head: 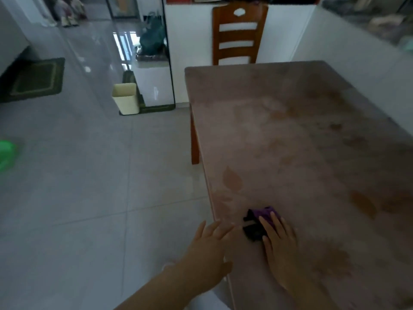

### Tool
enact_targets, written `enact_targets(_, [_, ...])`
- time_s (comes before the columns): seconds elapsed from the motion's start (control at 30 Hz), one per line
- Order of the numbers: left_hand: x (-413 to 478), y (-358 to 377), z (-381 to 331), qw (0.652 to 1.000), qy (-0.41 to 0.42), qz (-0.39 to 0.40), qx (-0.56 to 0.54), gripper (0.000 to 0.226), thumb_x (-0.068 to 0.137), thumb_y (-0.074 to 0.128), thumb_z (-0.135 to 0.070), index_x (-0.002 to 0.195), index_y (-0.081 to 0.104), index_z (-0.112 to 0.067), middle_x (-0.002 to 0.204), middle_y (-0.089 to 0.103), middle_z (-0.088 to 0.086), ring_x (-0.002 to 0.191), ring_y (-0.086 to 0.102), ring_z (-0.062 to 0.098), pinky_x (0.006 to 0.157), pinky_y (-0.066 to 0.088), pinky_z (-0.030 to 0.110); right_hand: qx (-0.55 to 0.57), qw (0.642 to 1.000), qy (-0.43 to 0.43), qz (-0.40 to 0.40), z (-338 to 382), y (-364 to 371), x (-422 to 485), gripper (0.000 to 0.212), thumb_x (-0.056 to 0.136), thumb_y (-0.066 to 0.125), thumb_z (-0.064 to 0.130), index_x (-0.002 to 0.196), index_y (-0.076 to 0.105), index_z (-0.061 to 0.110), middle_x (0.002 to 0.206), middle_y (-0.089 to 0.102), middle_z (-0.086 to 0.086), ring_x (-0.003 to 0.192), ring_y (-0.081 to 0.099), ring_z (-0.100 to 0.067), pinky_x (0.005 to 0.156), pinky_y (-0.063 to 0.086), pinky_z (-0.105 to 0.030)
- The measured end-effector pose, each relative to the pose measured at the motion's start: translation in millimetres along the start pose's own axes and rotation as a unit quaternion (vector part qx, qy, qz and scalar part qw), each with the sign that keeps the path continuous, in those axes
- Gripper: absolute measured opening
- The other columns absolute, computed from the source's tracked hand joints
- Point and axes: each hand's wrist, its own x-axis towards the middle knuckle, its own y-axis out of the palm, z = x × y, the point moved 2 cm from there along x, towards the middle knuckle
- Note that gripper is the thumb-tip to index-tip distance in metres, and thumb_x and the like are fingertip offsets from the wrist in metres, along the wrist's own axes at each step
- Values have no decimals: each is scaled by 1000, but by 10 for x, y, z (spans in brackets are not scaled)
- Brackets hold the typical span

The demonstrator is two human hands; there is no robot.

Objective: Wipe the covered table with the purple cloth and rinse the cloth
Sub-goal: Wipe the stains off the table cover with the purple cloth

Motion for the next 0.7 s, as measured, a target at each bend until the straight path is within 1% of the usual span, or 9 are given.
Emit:
enact_targets(0.1, [162, -293, 314, 999, 22, 18, 18, 68, 91, 45, -38, 144, 3, -33, 154, 3, -14, 141, -4, 13, 114, -12, 38, 4, 999, 18, -34, 226, -94, 460, 72, 88, -12, 57, 142, 30, 34, 152, 23, 3, 140, 23, -20, 112, 17, -42])
enact_targets(0.2, [291, -697, 671, 998, 18, 38, 45, 67, 92, 42, -41, 143, 0, -34, 154, 3, -15, 142, -6, 12, 114, -12, 38, 44, 998, 47, -26, 556, -211, 1042, 55, 93, 2, 45, 147, 10, 34, 157, -2, 3, 145, -1, -18, 116, 0, -36])
enact_targets(0.27, [407, -977, 888, 997, 21, 36, 71, 67, 92, 42, -41, 144, 0, -34, 154, 4, -15, 142, -5, 12, 112, -13, 35, 67, 996, 55, -5, 810, -283, 1382, 48, 100, 15, 38, 147, 8, 33, 158, -5, 2, 144, -5, -19, 116, -2, -37])
enact_targets(0.33, [618, -1228, 1034, 995, 26, 17, 95, 67, 92, 42, -41, 144, 0, -31, 154, 6, -13, 142, -3, 12, 110, -14, 32, 79, 995, 56, 16, 1021, -307, 1671, 49, 101, 18, 38, 148, 6, 32, 157, -8, 1, 144, -7, -20, 116, -5, -38])
enact_targets(0.47, [1165, -1450, 1086, 992, 57, 11, 110, 68, 92, 44, -34, 145, 2, -22, 154, 14, -3, 141, 8, 16, 115, -2, 36, 114, 991, 61, 23, 1155, -343, 1842, 58, 98, 26, 44, 147, -2, 32, 157, -12, 4, 144, -11, -20, 112, -13, -42])
enact_targets(0.53, [1481, -1443, 1069, 988, 96, 4, 119, 69, 91, 46, -31, 145, 4, -19, 153, 16, -1, 140, 15, 18, 115, 6, 35, 89, 993, 66, -31, 1099, -355, 1718, 62, 95, 34, 37, 148, 4, 28, 157, -5, 4, 144, -8, -20, 112, -8, -43])
enact_targets(0.57, [1630, -1419, 1063, 985, 117, 6, 128, 69, 91, 45, -30, 145, 4, -18, 153, 15, 0, 139, 16, 19, 115, 9, 34, 60, 993, 77, -62, 1066, -352, 1633, 63, 90, 37, 35, 147, 14, 25, 156, 8, 2, 143, 3, -21, 113, 6, -44])
enact_targets(0.63, [1898, -1322, 1047, 978, 150, 34, 142, 64, 94, 39, -30, 145, 3, -17, 155, 8, 0, 142, 8, 19, 115, 9, 32, 49, 990, 110, -79, 1016, -289, 1509, 62, 78, 37, 37, 137, 35, 22, 143, 45, -1, 130, 35, -21, 104, 37, -44])
enact_targets(0.7, [2107, -1181, 1037, 965, 189, 73, 169, 60, 95, 28, -36, 145, 1, -17, 155, 0, -1, 143, -3, 17, 115, 0, 30, 65, 987, 128, -73, 997, -207, 1485, 58, 76, 36, 39, 131, 40, 22, 131, 57, 2, 119, 44, -19, 102, 36, -38])
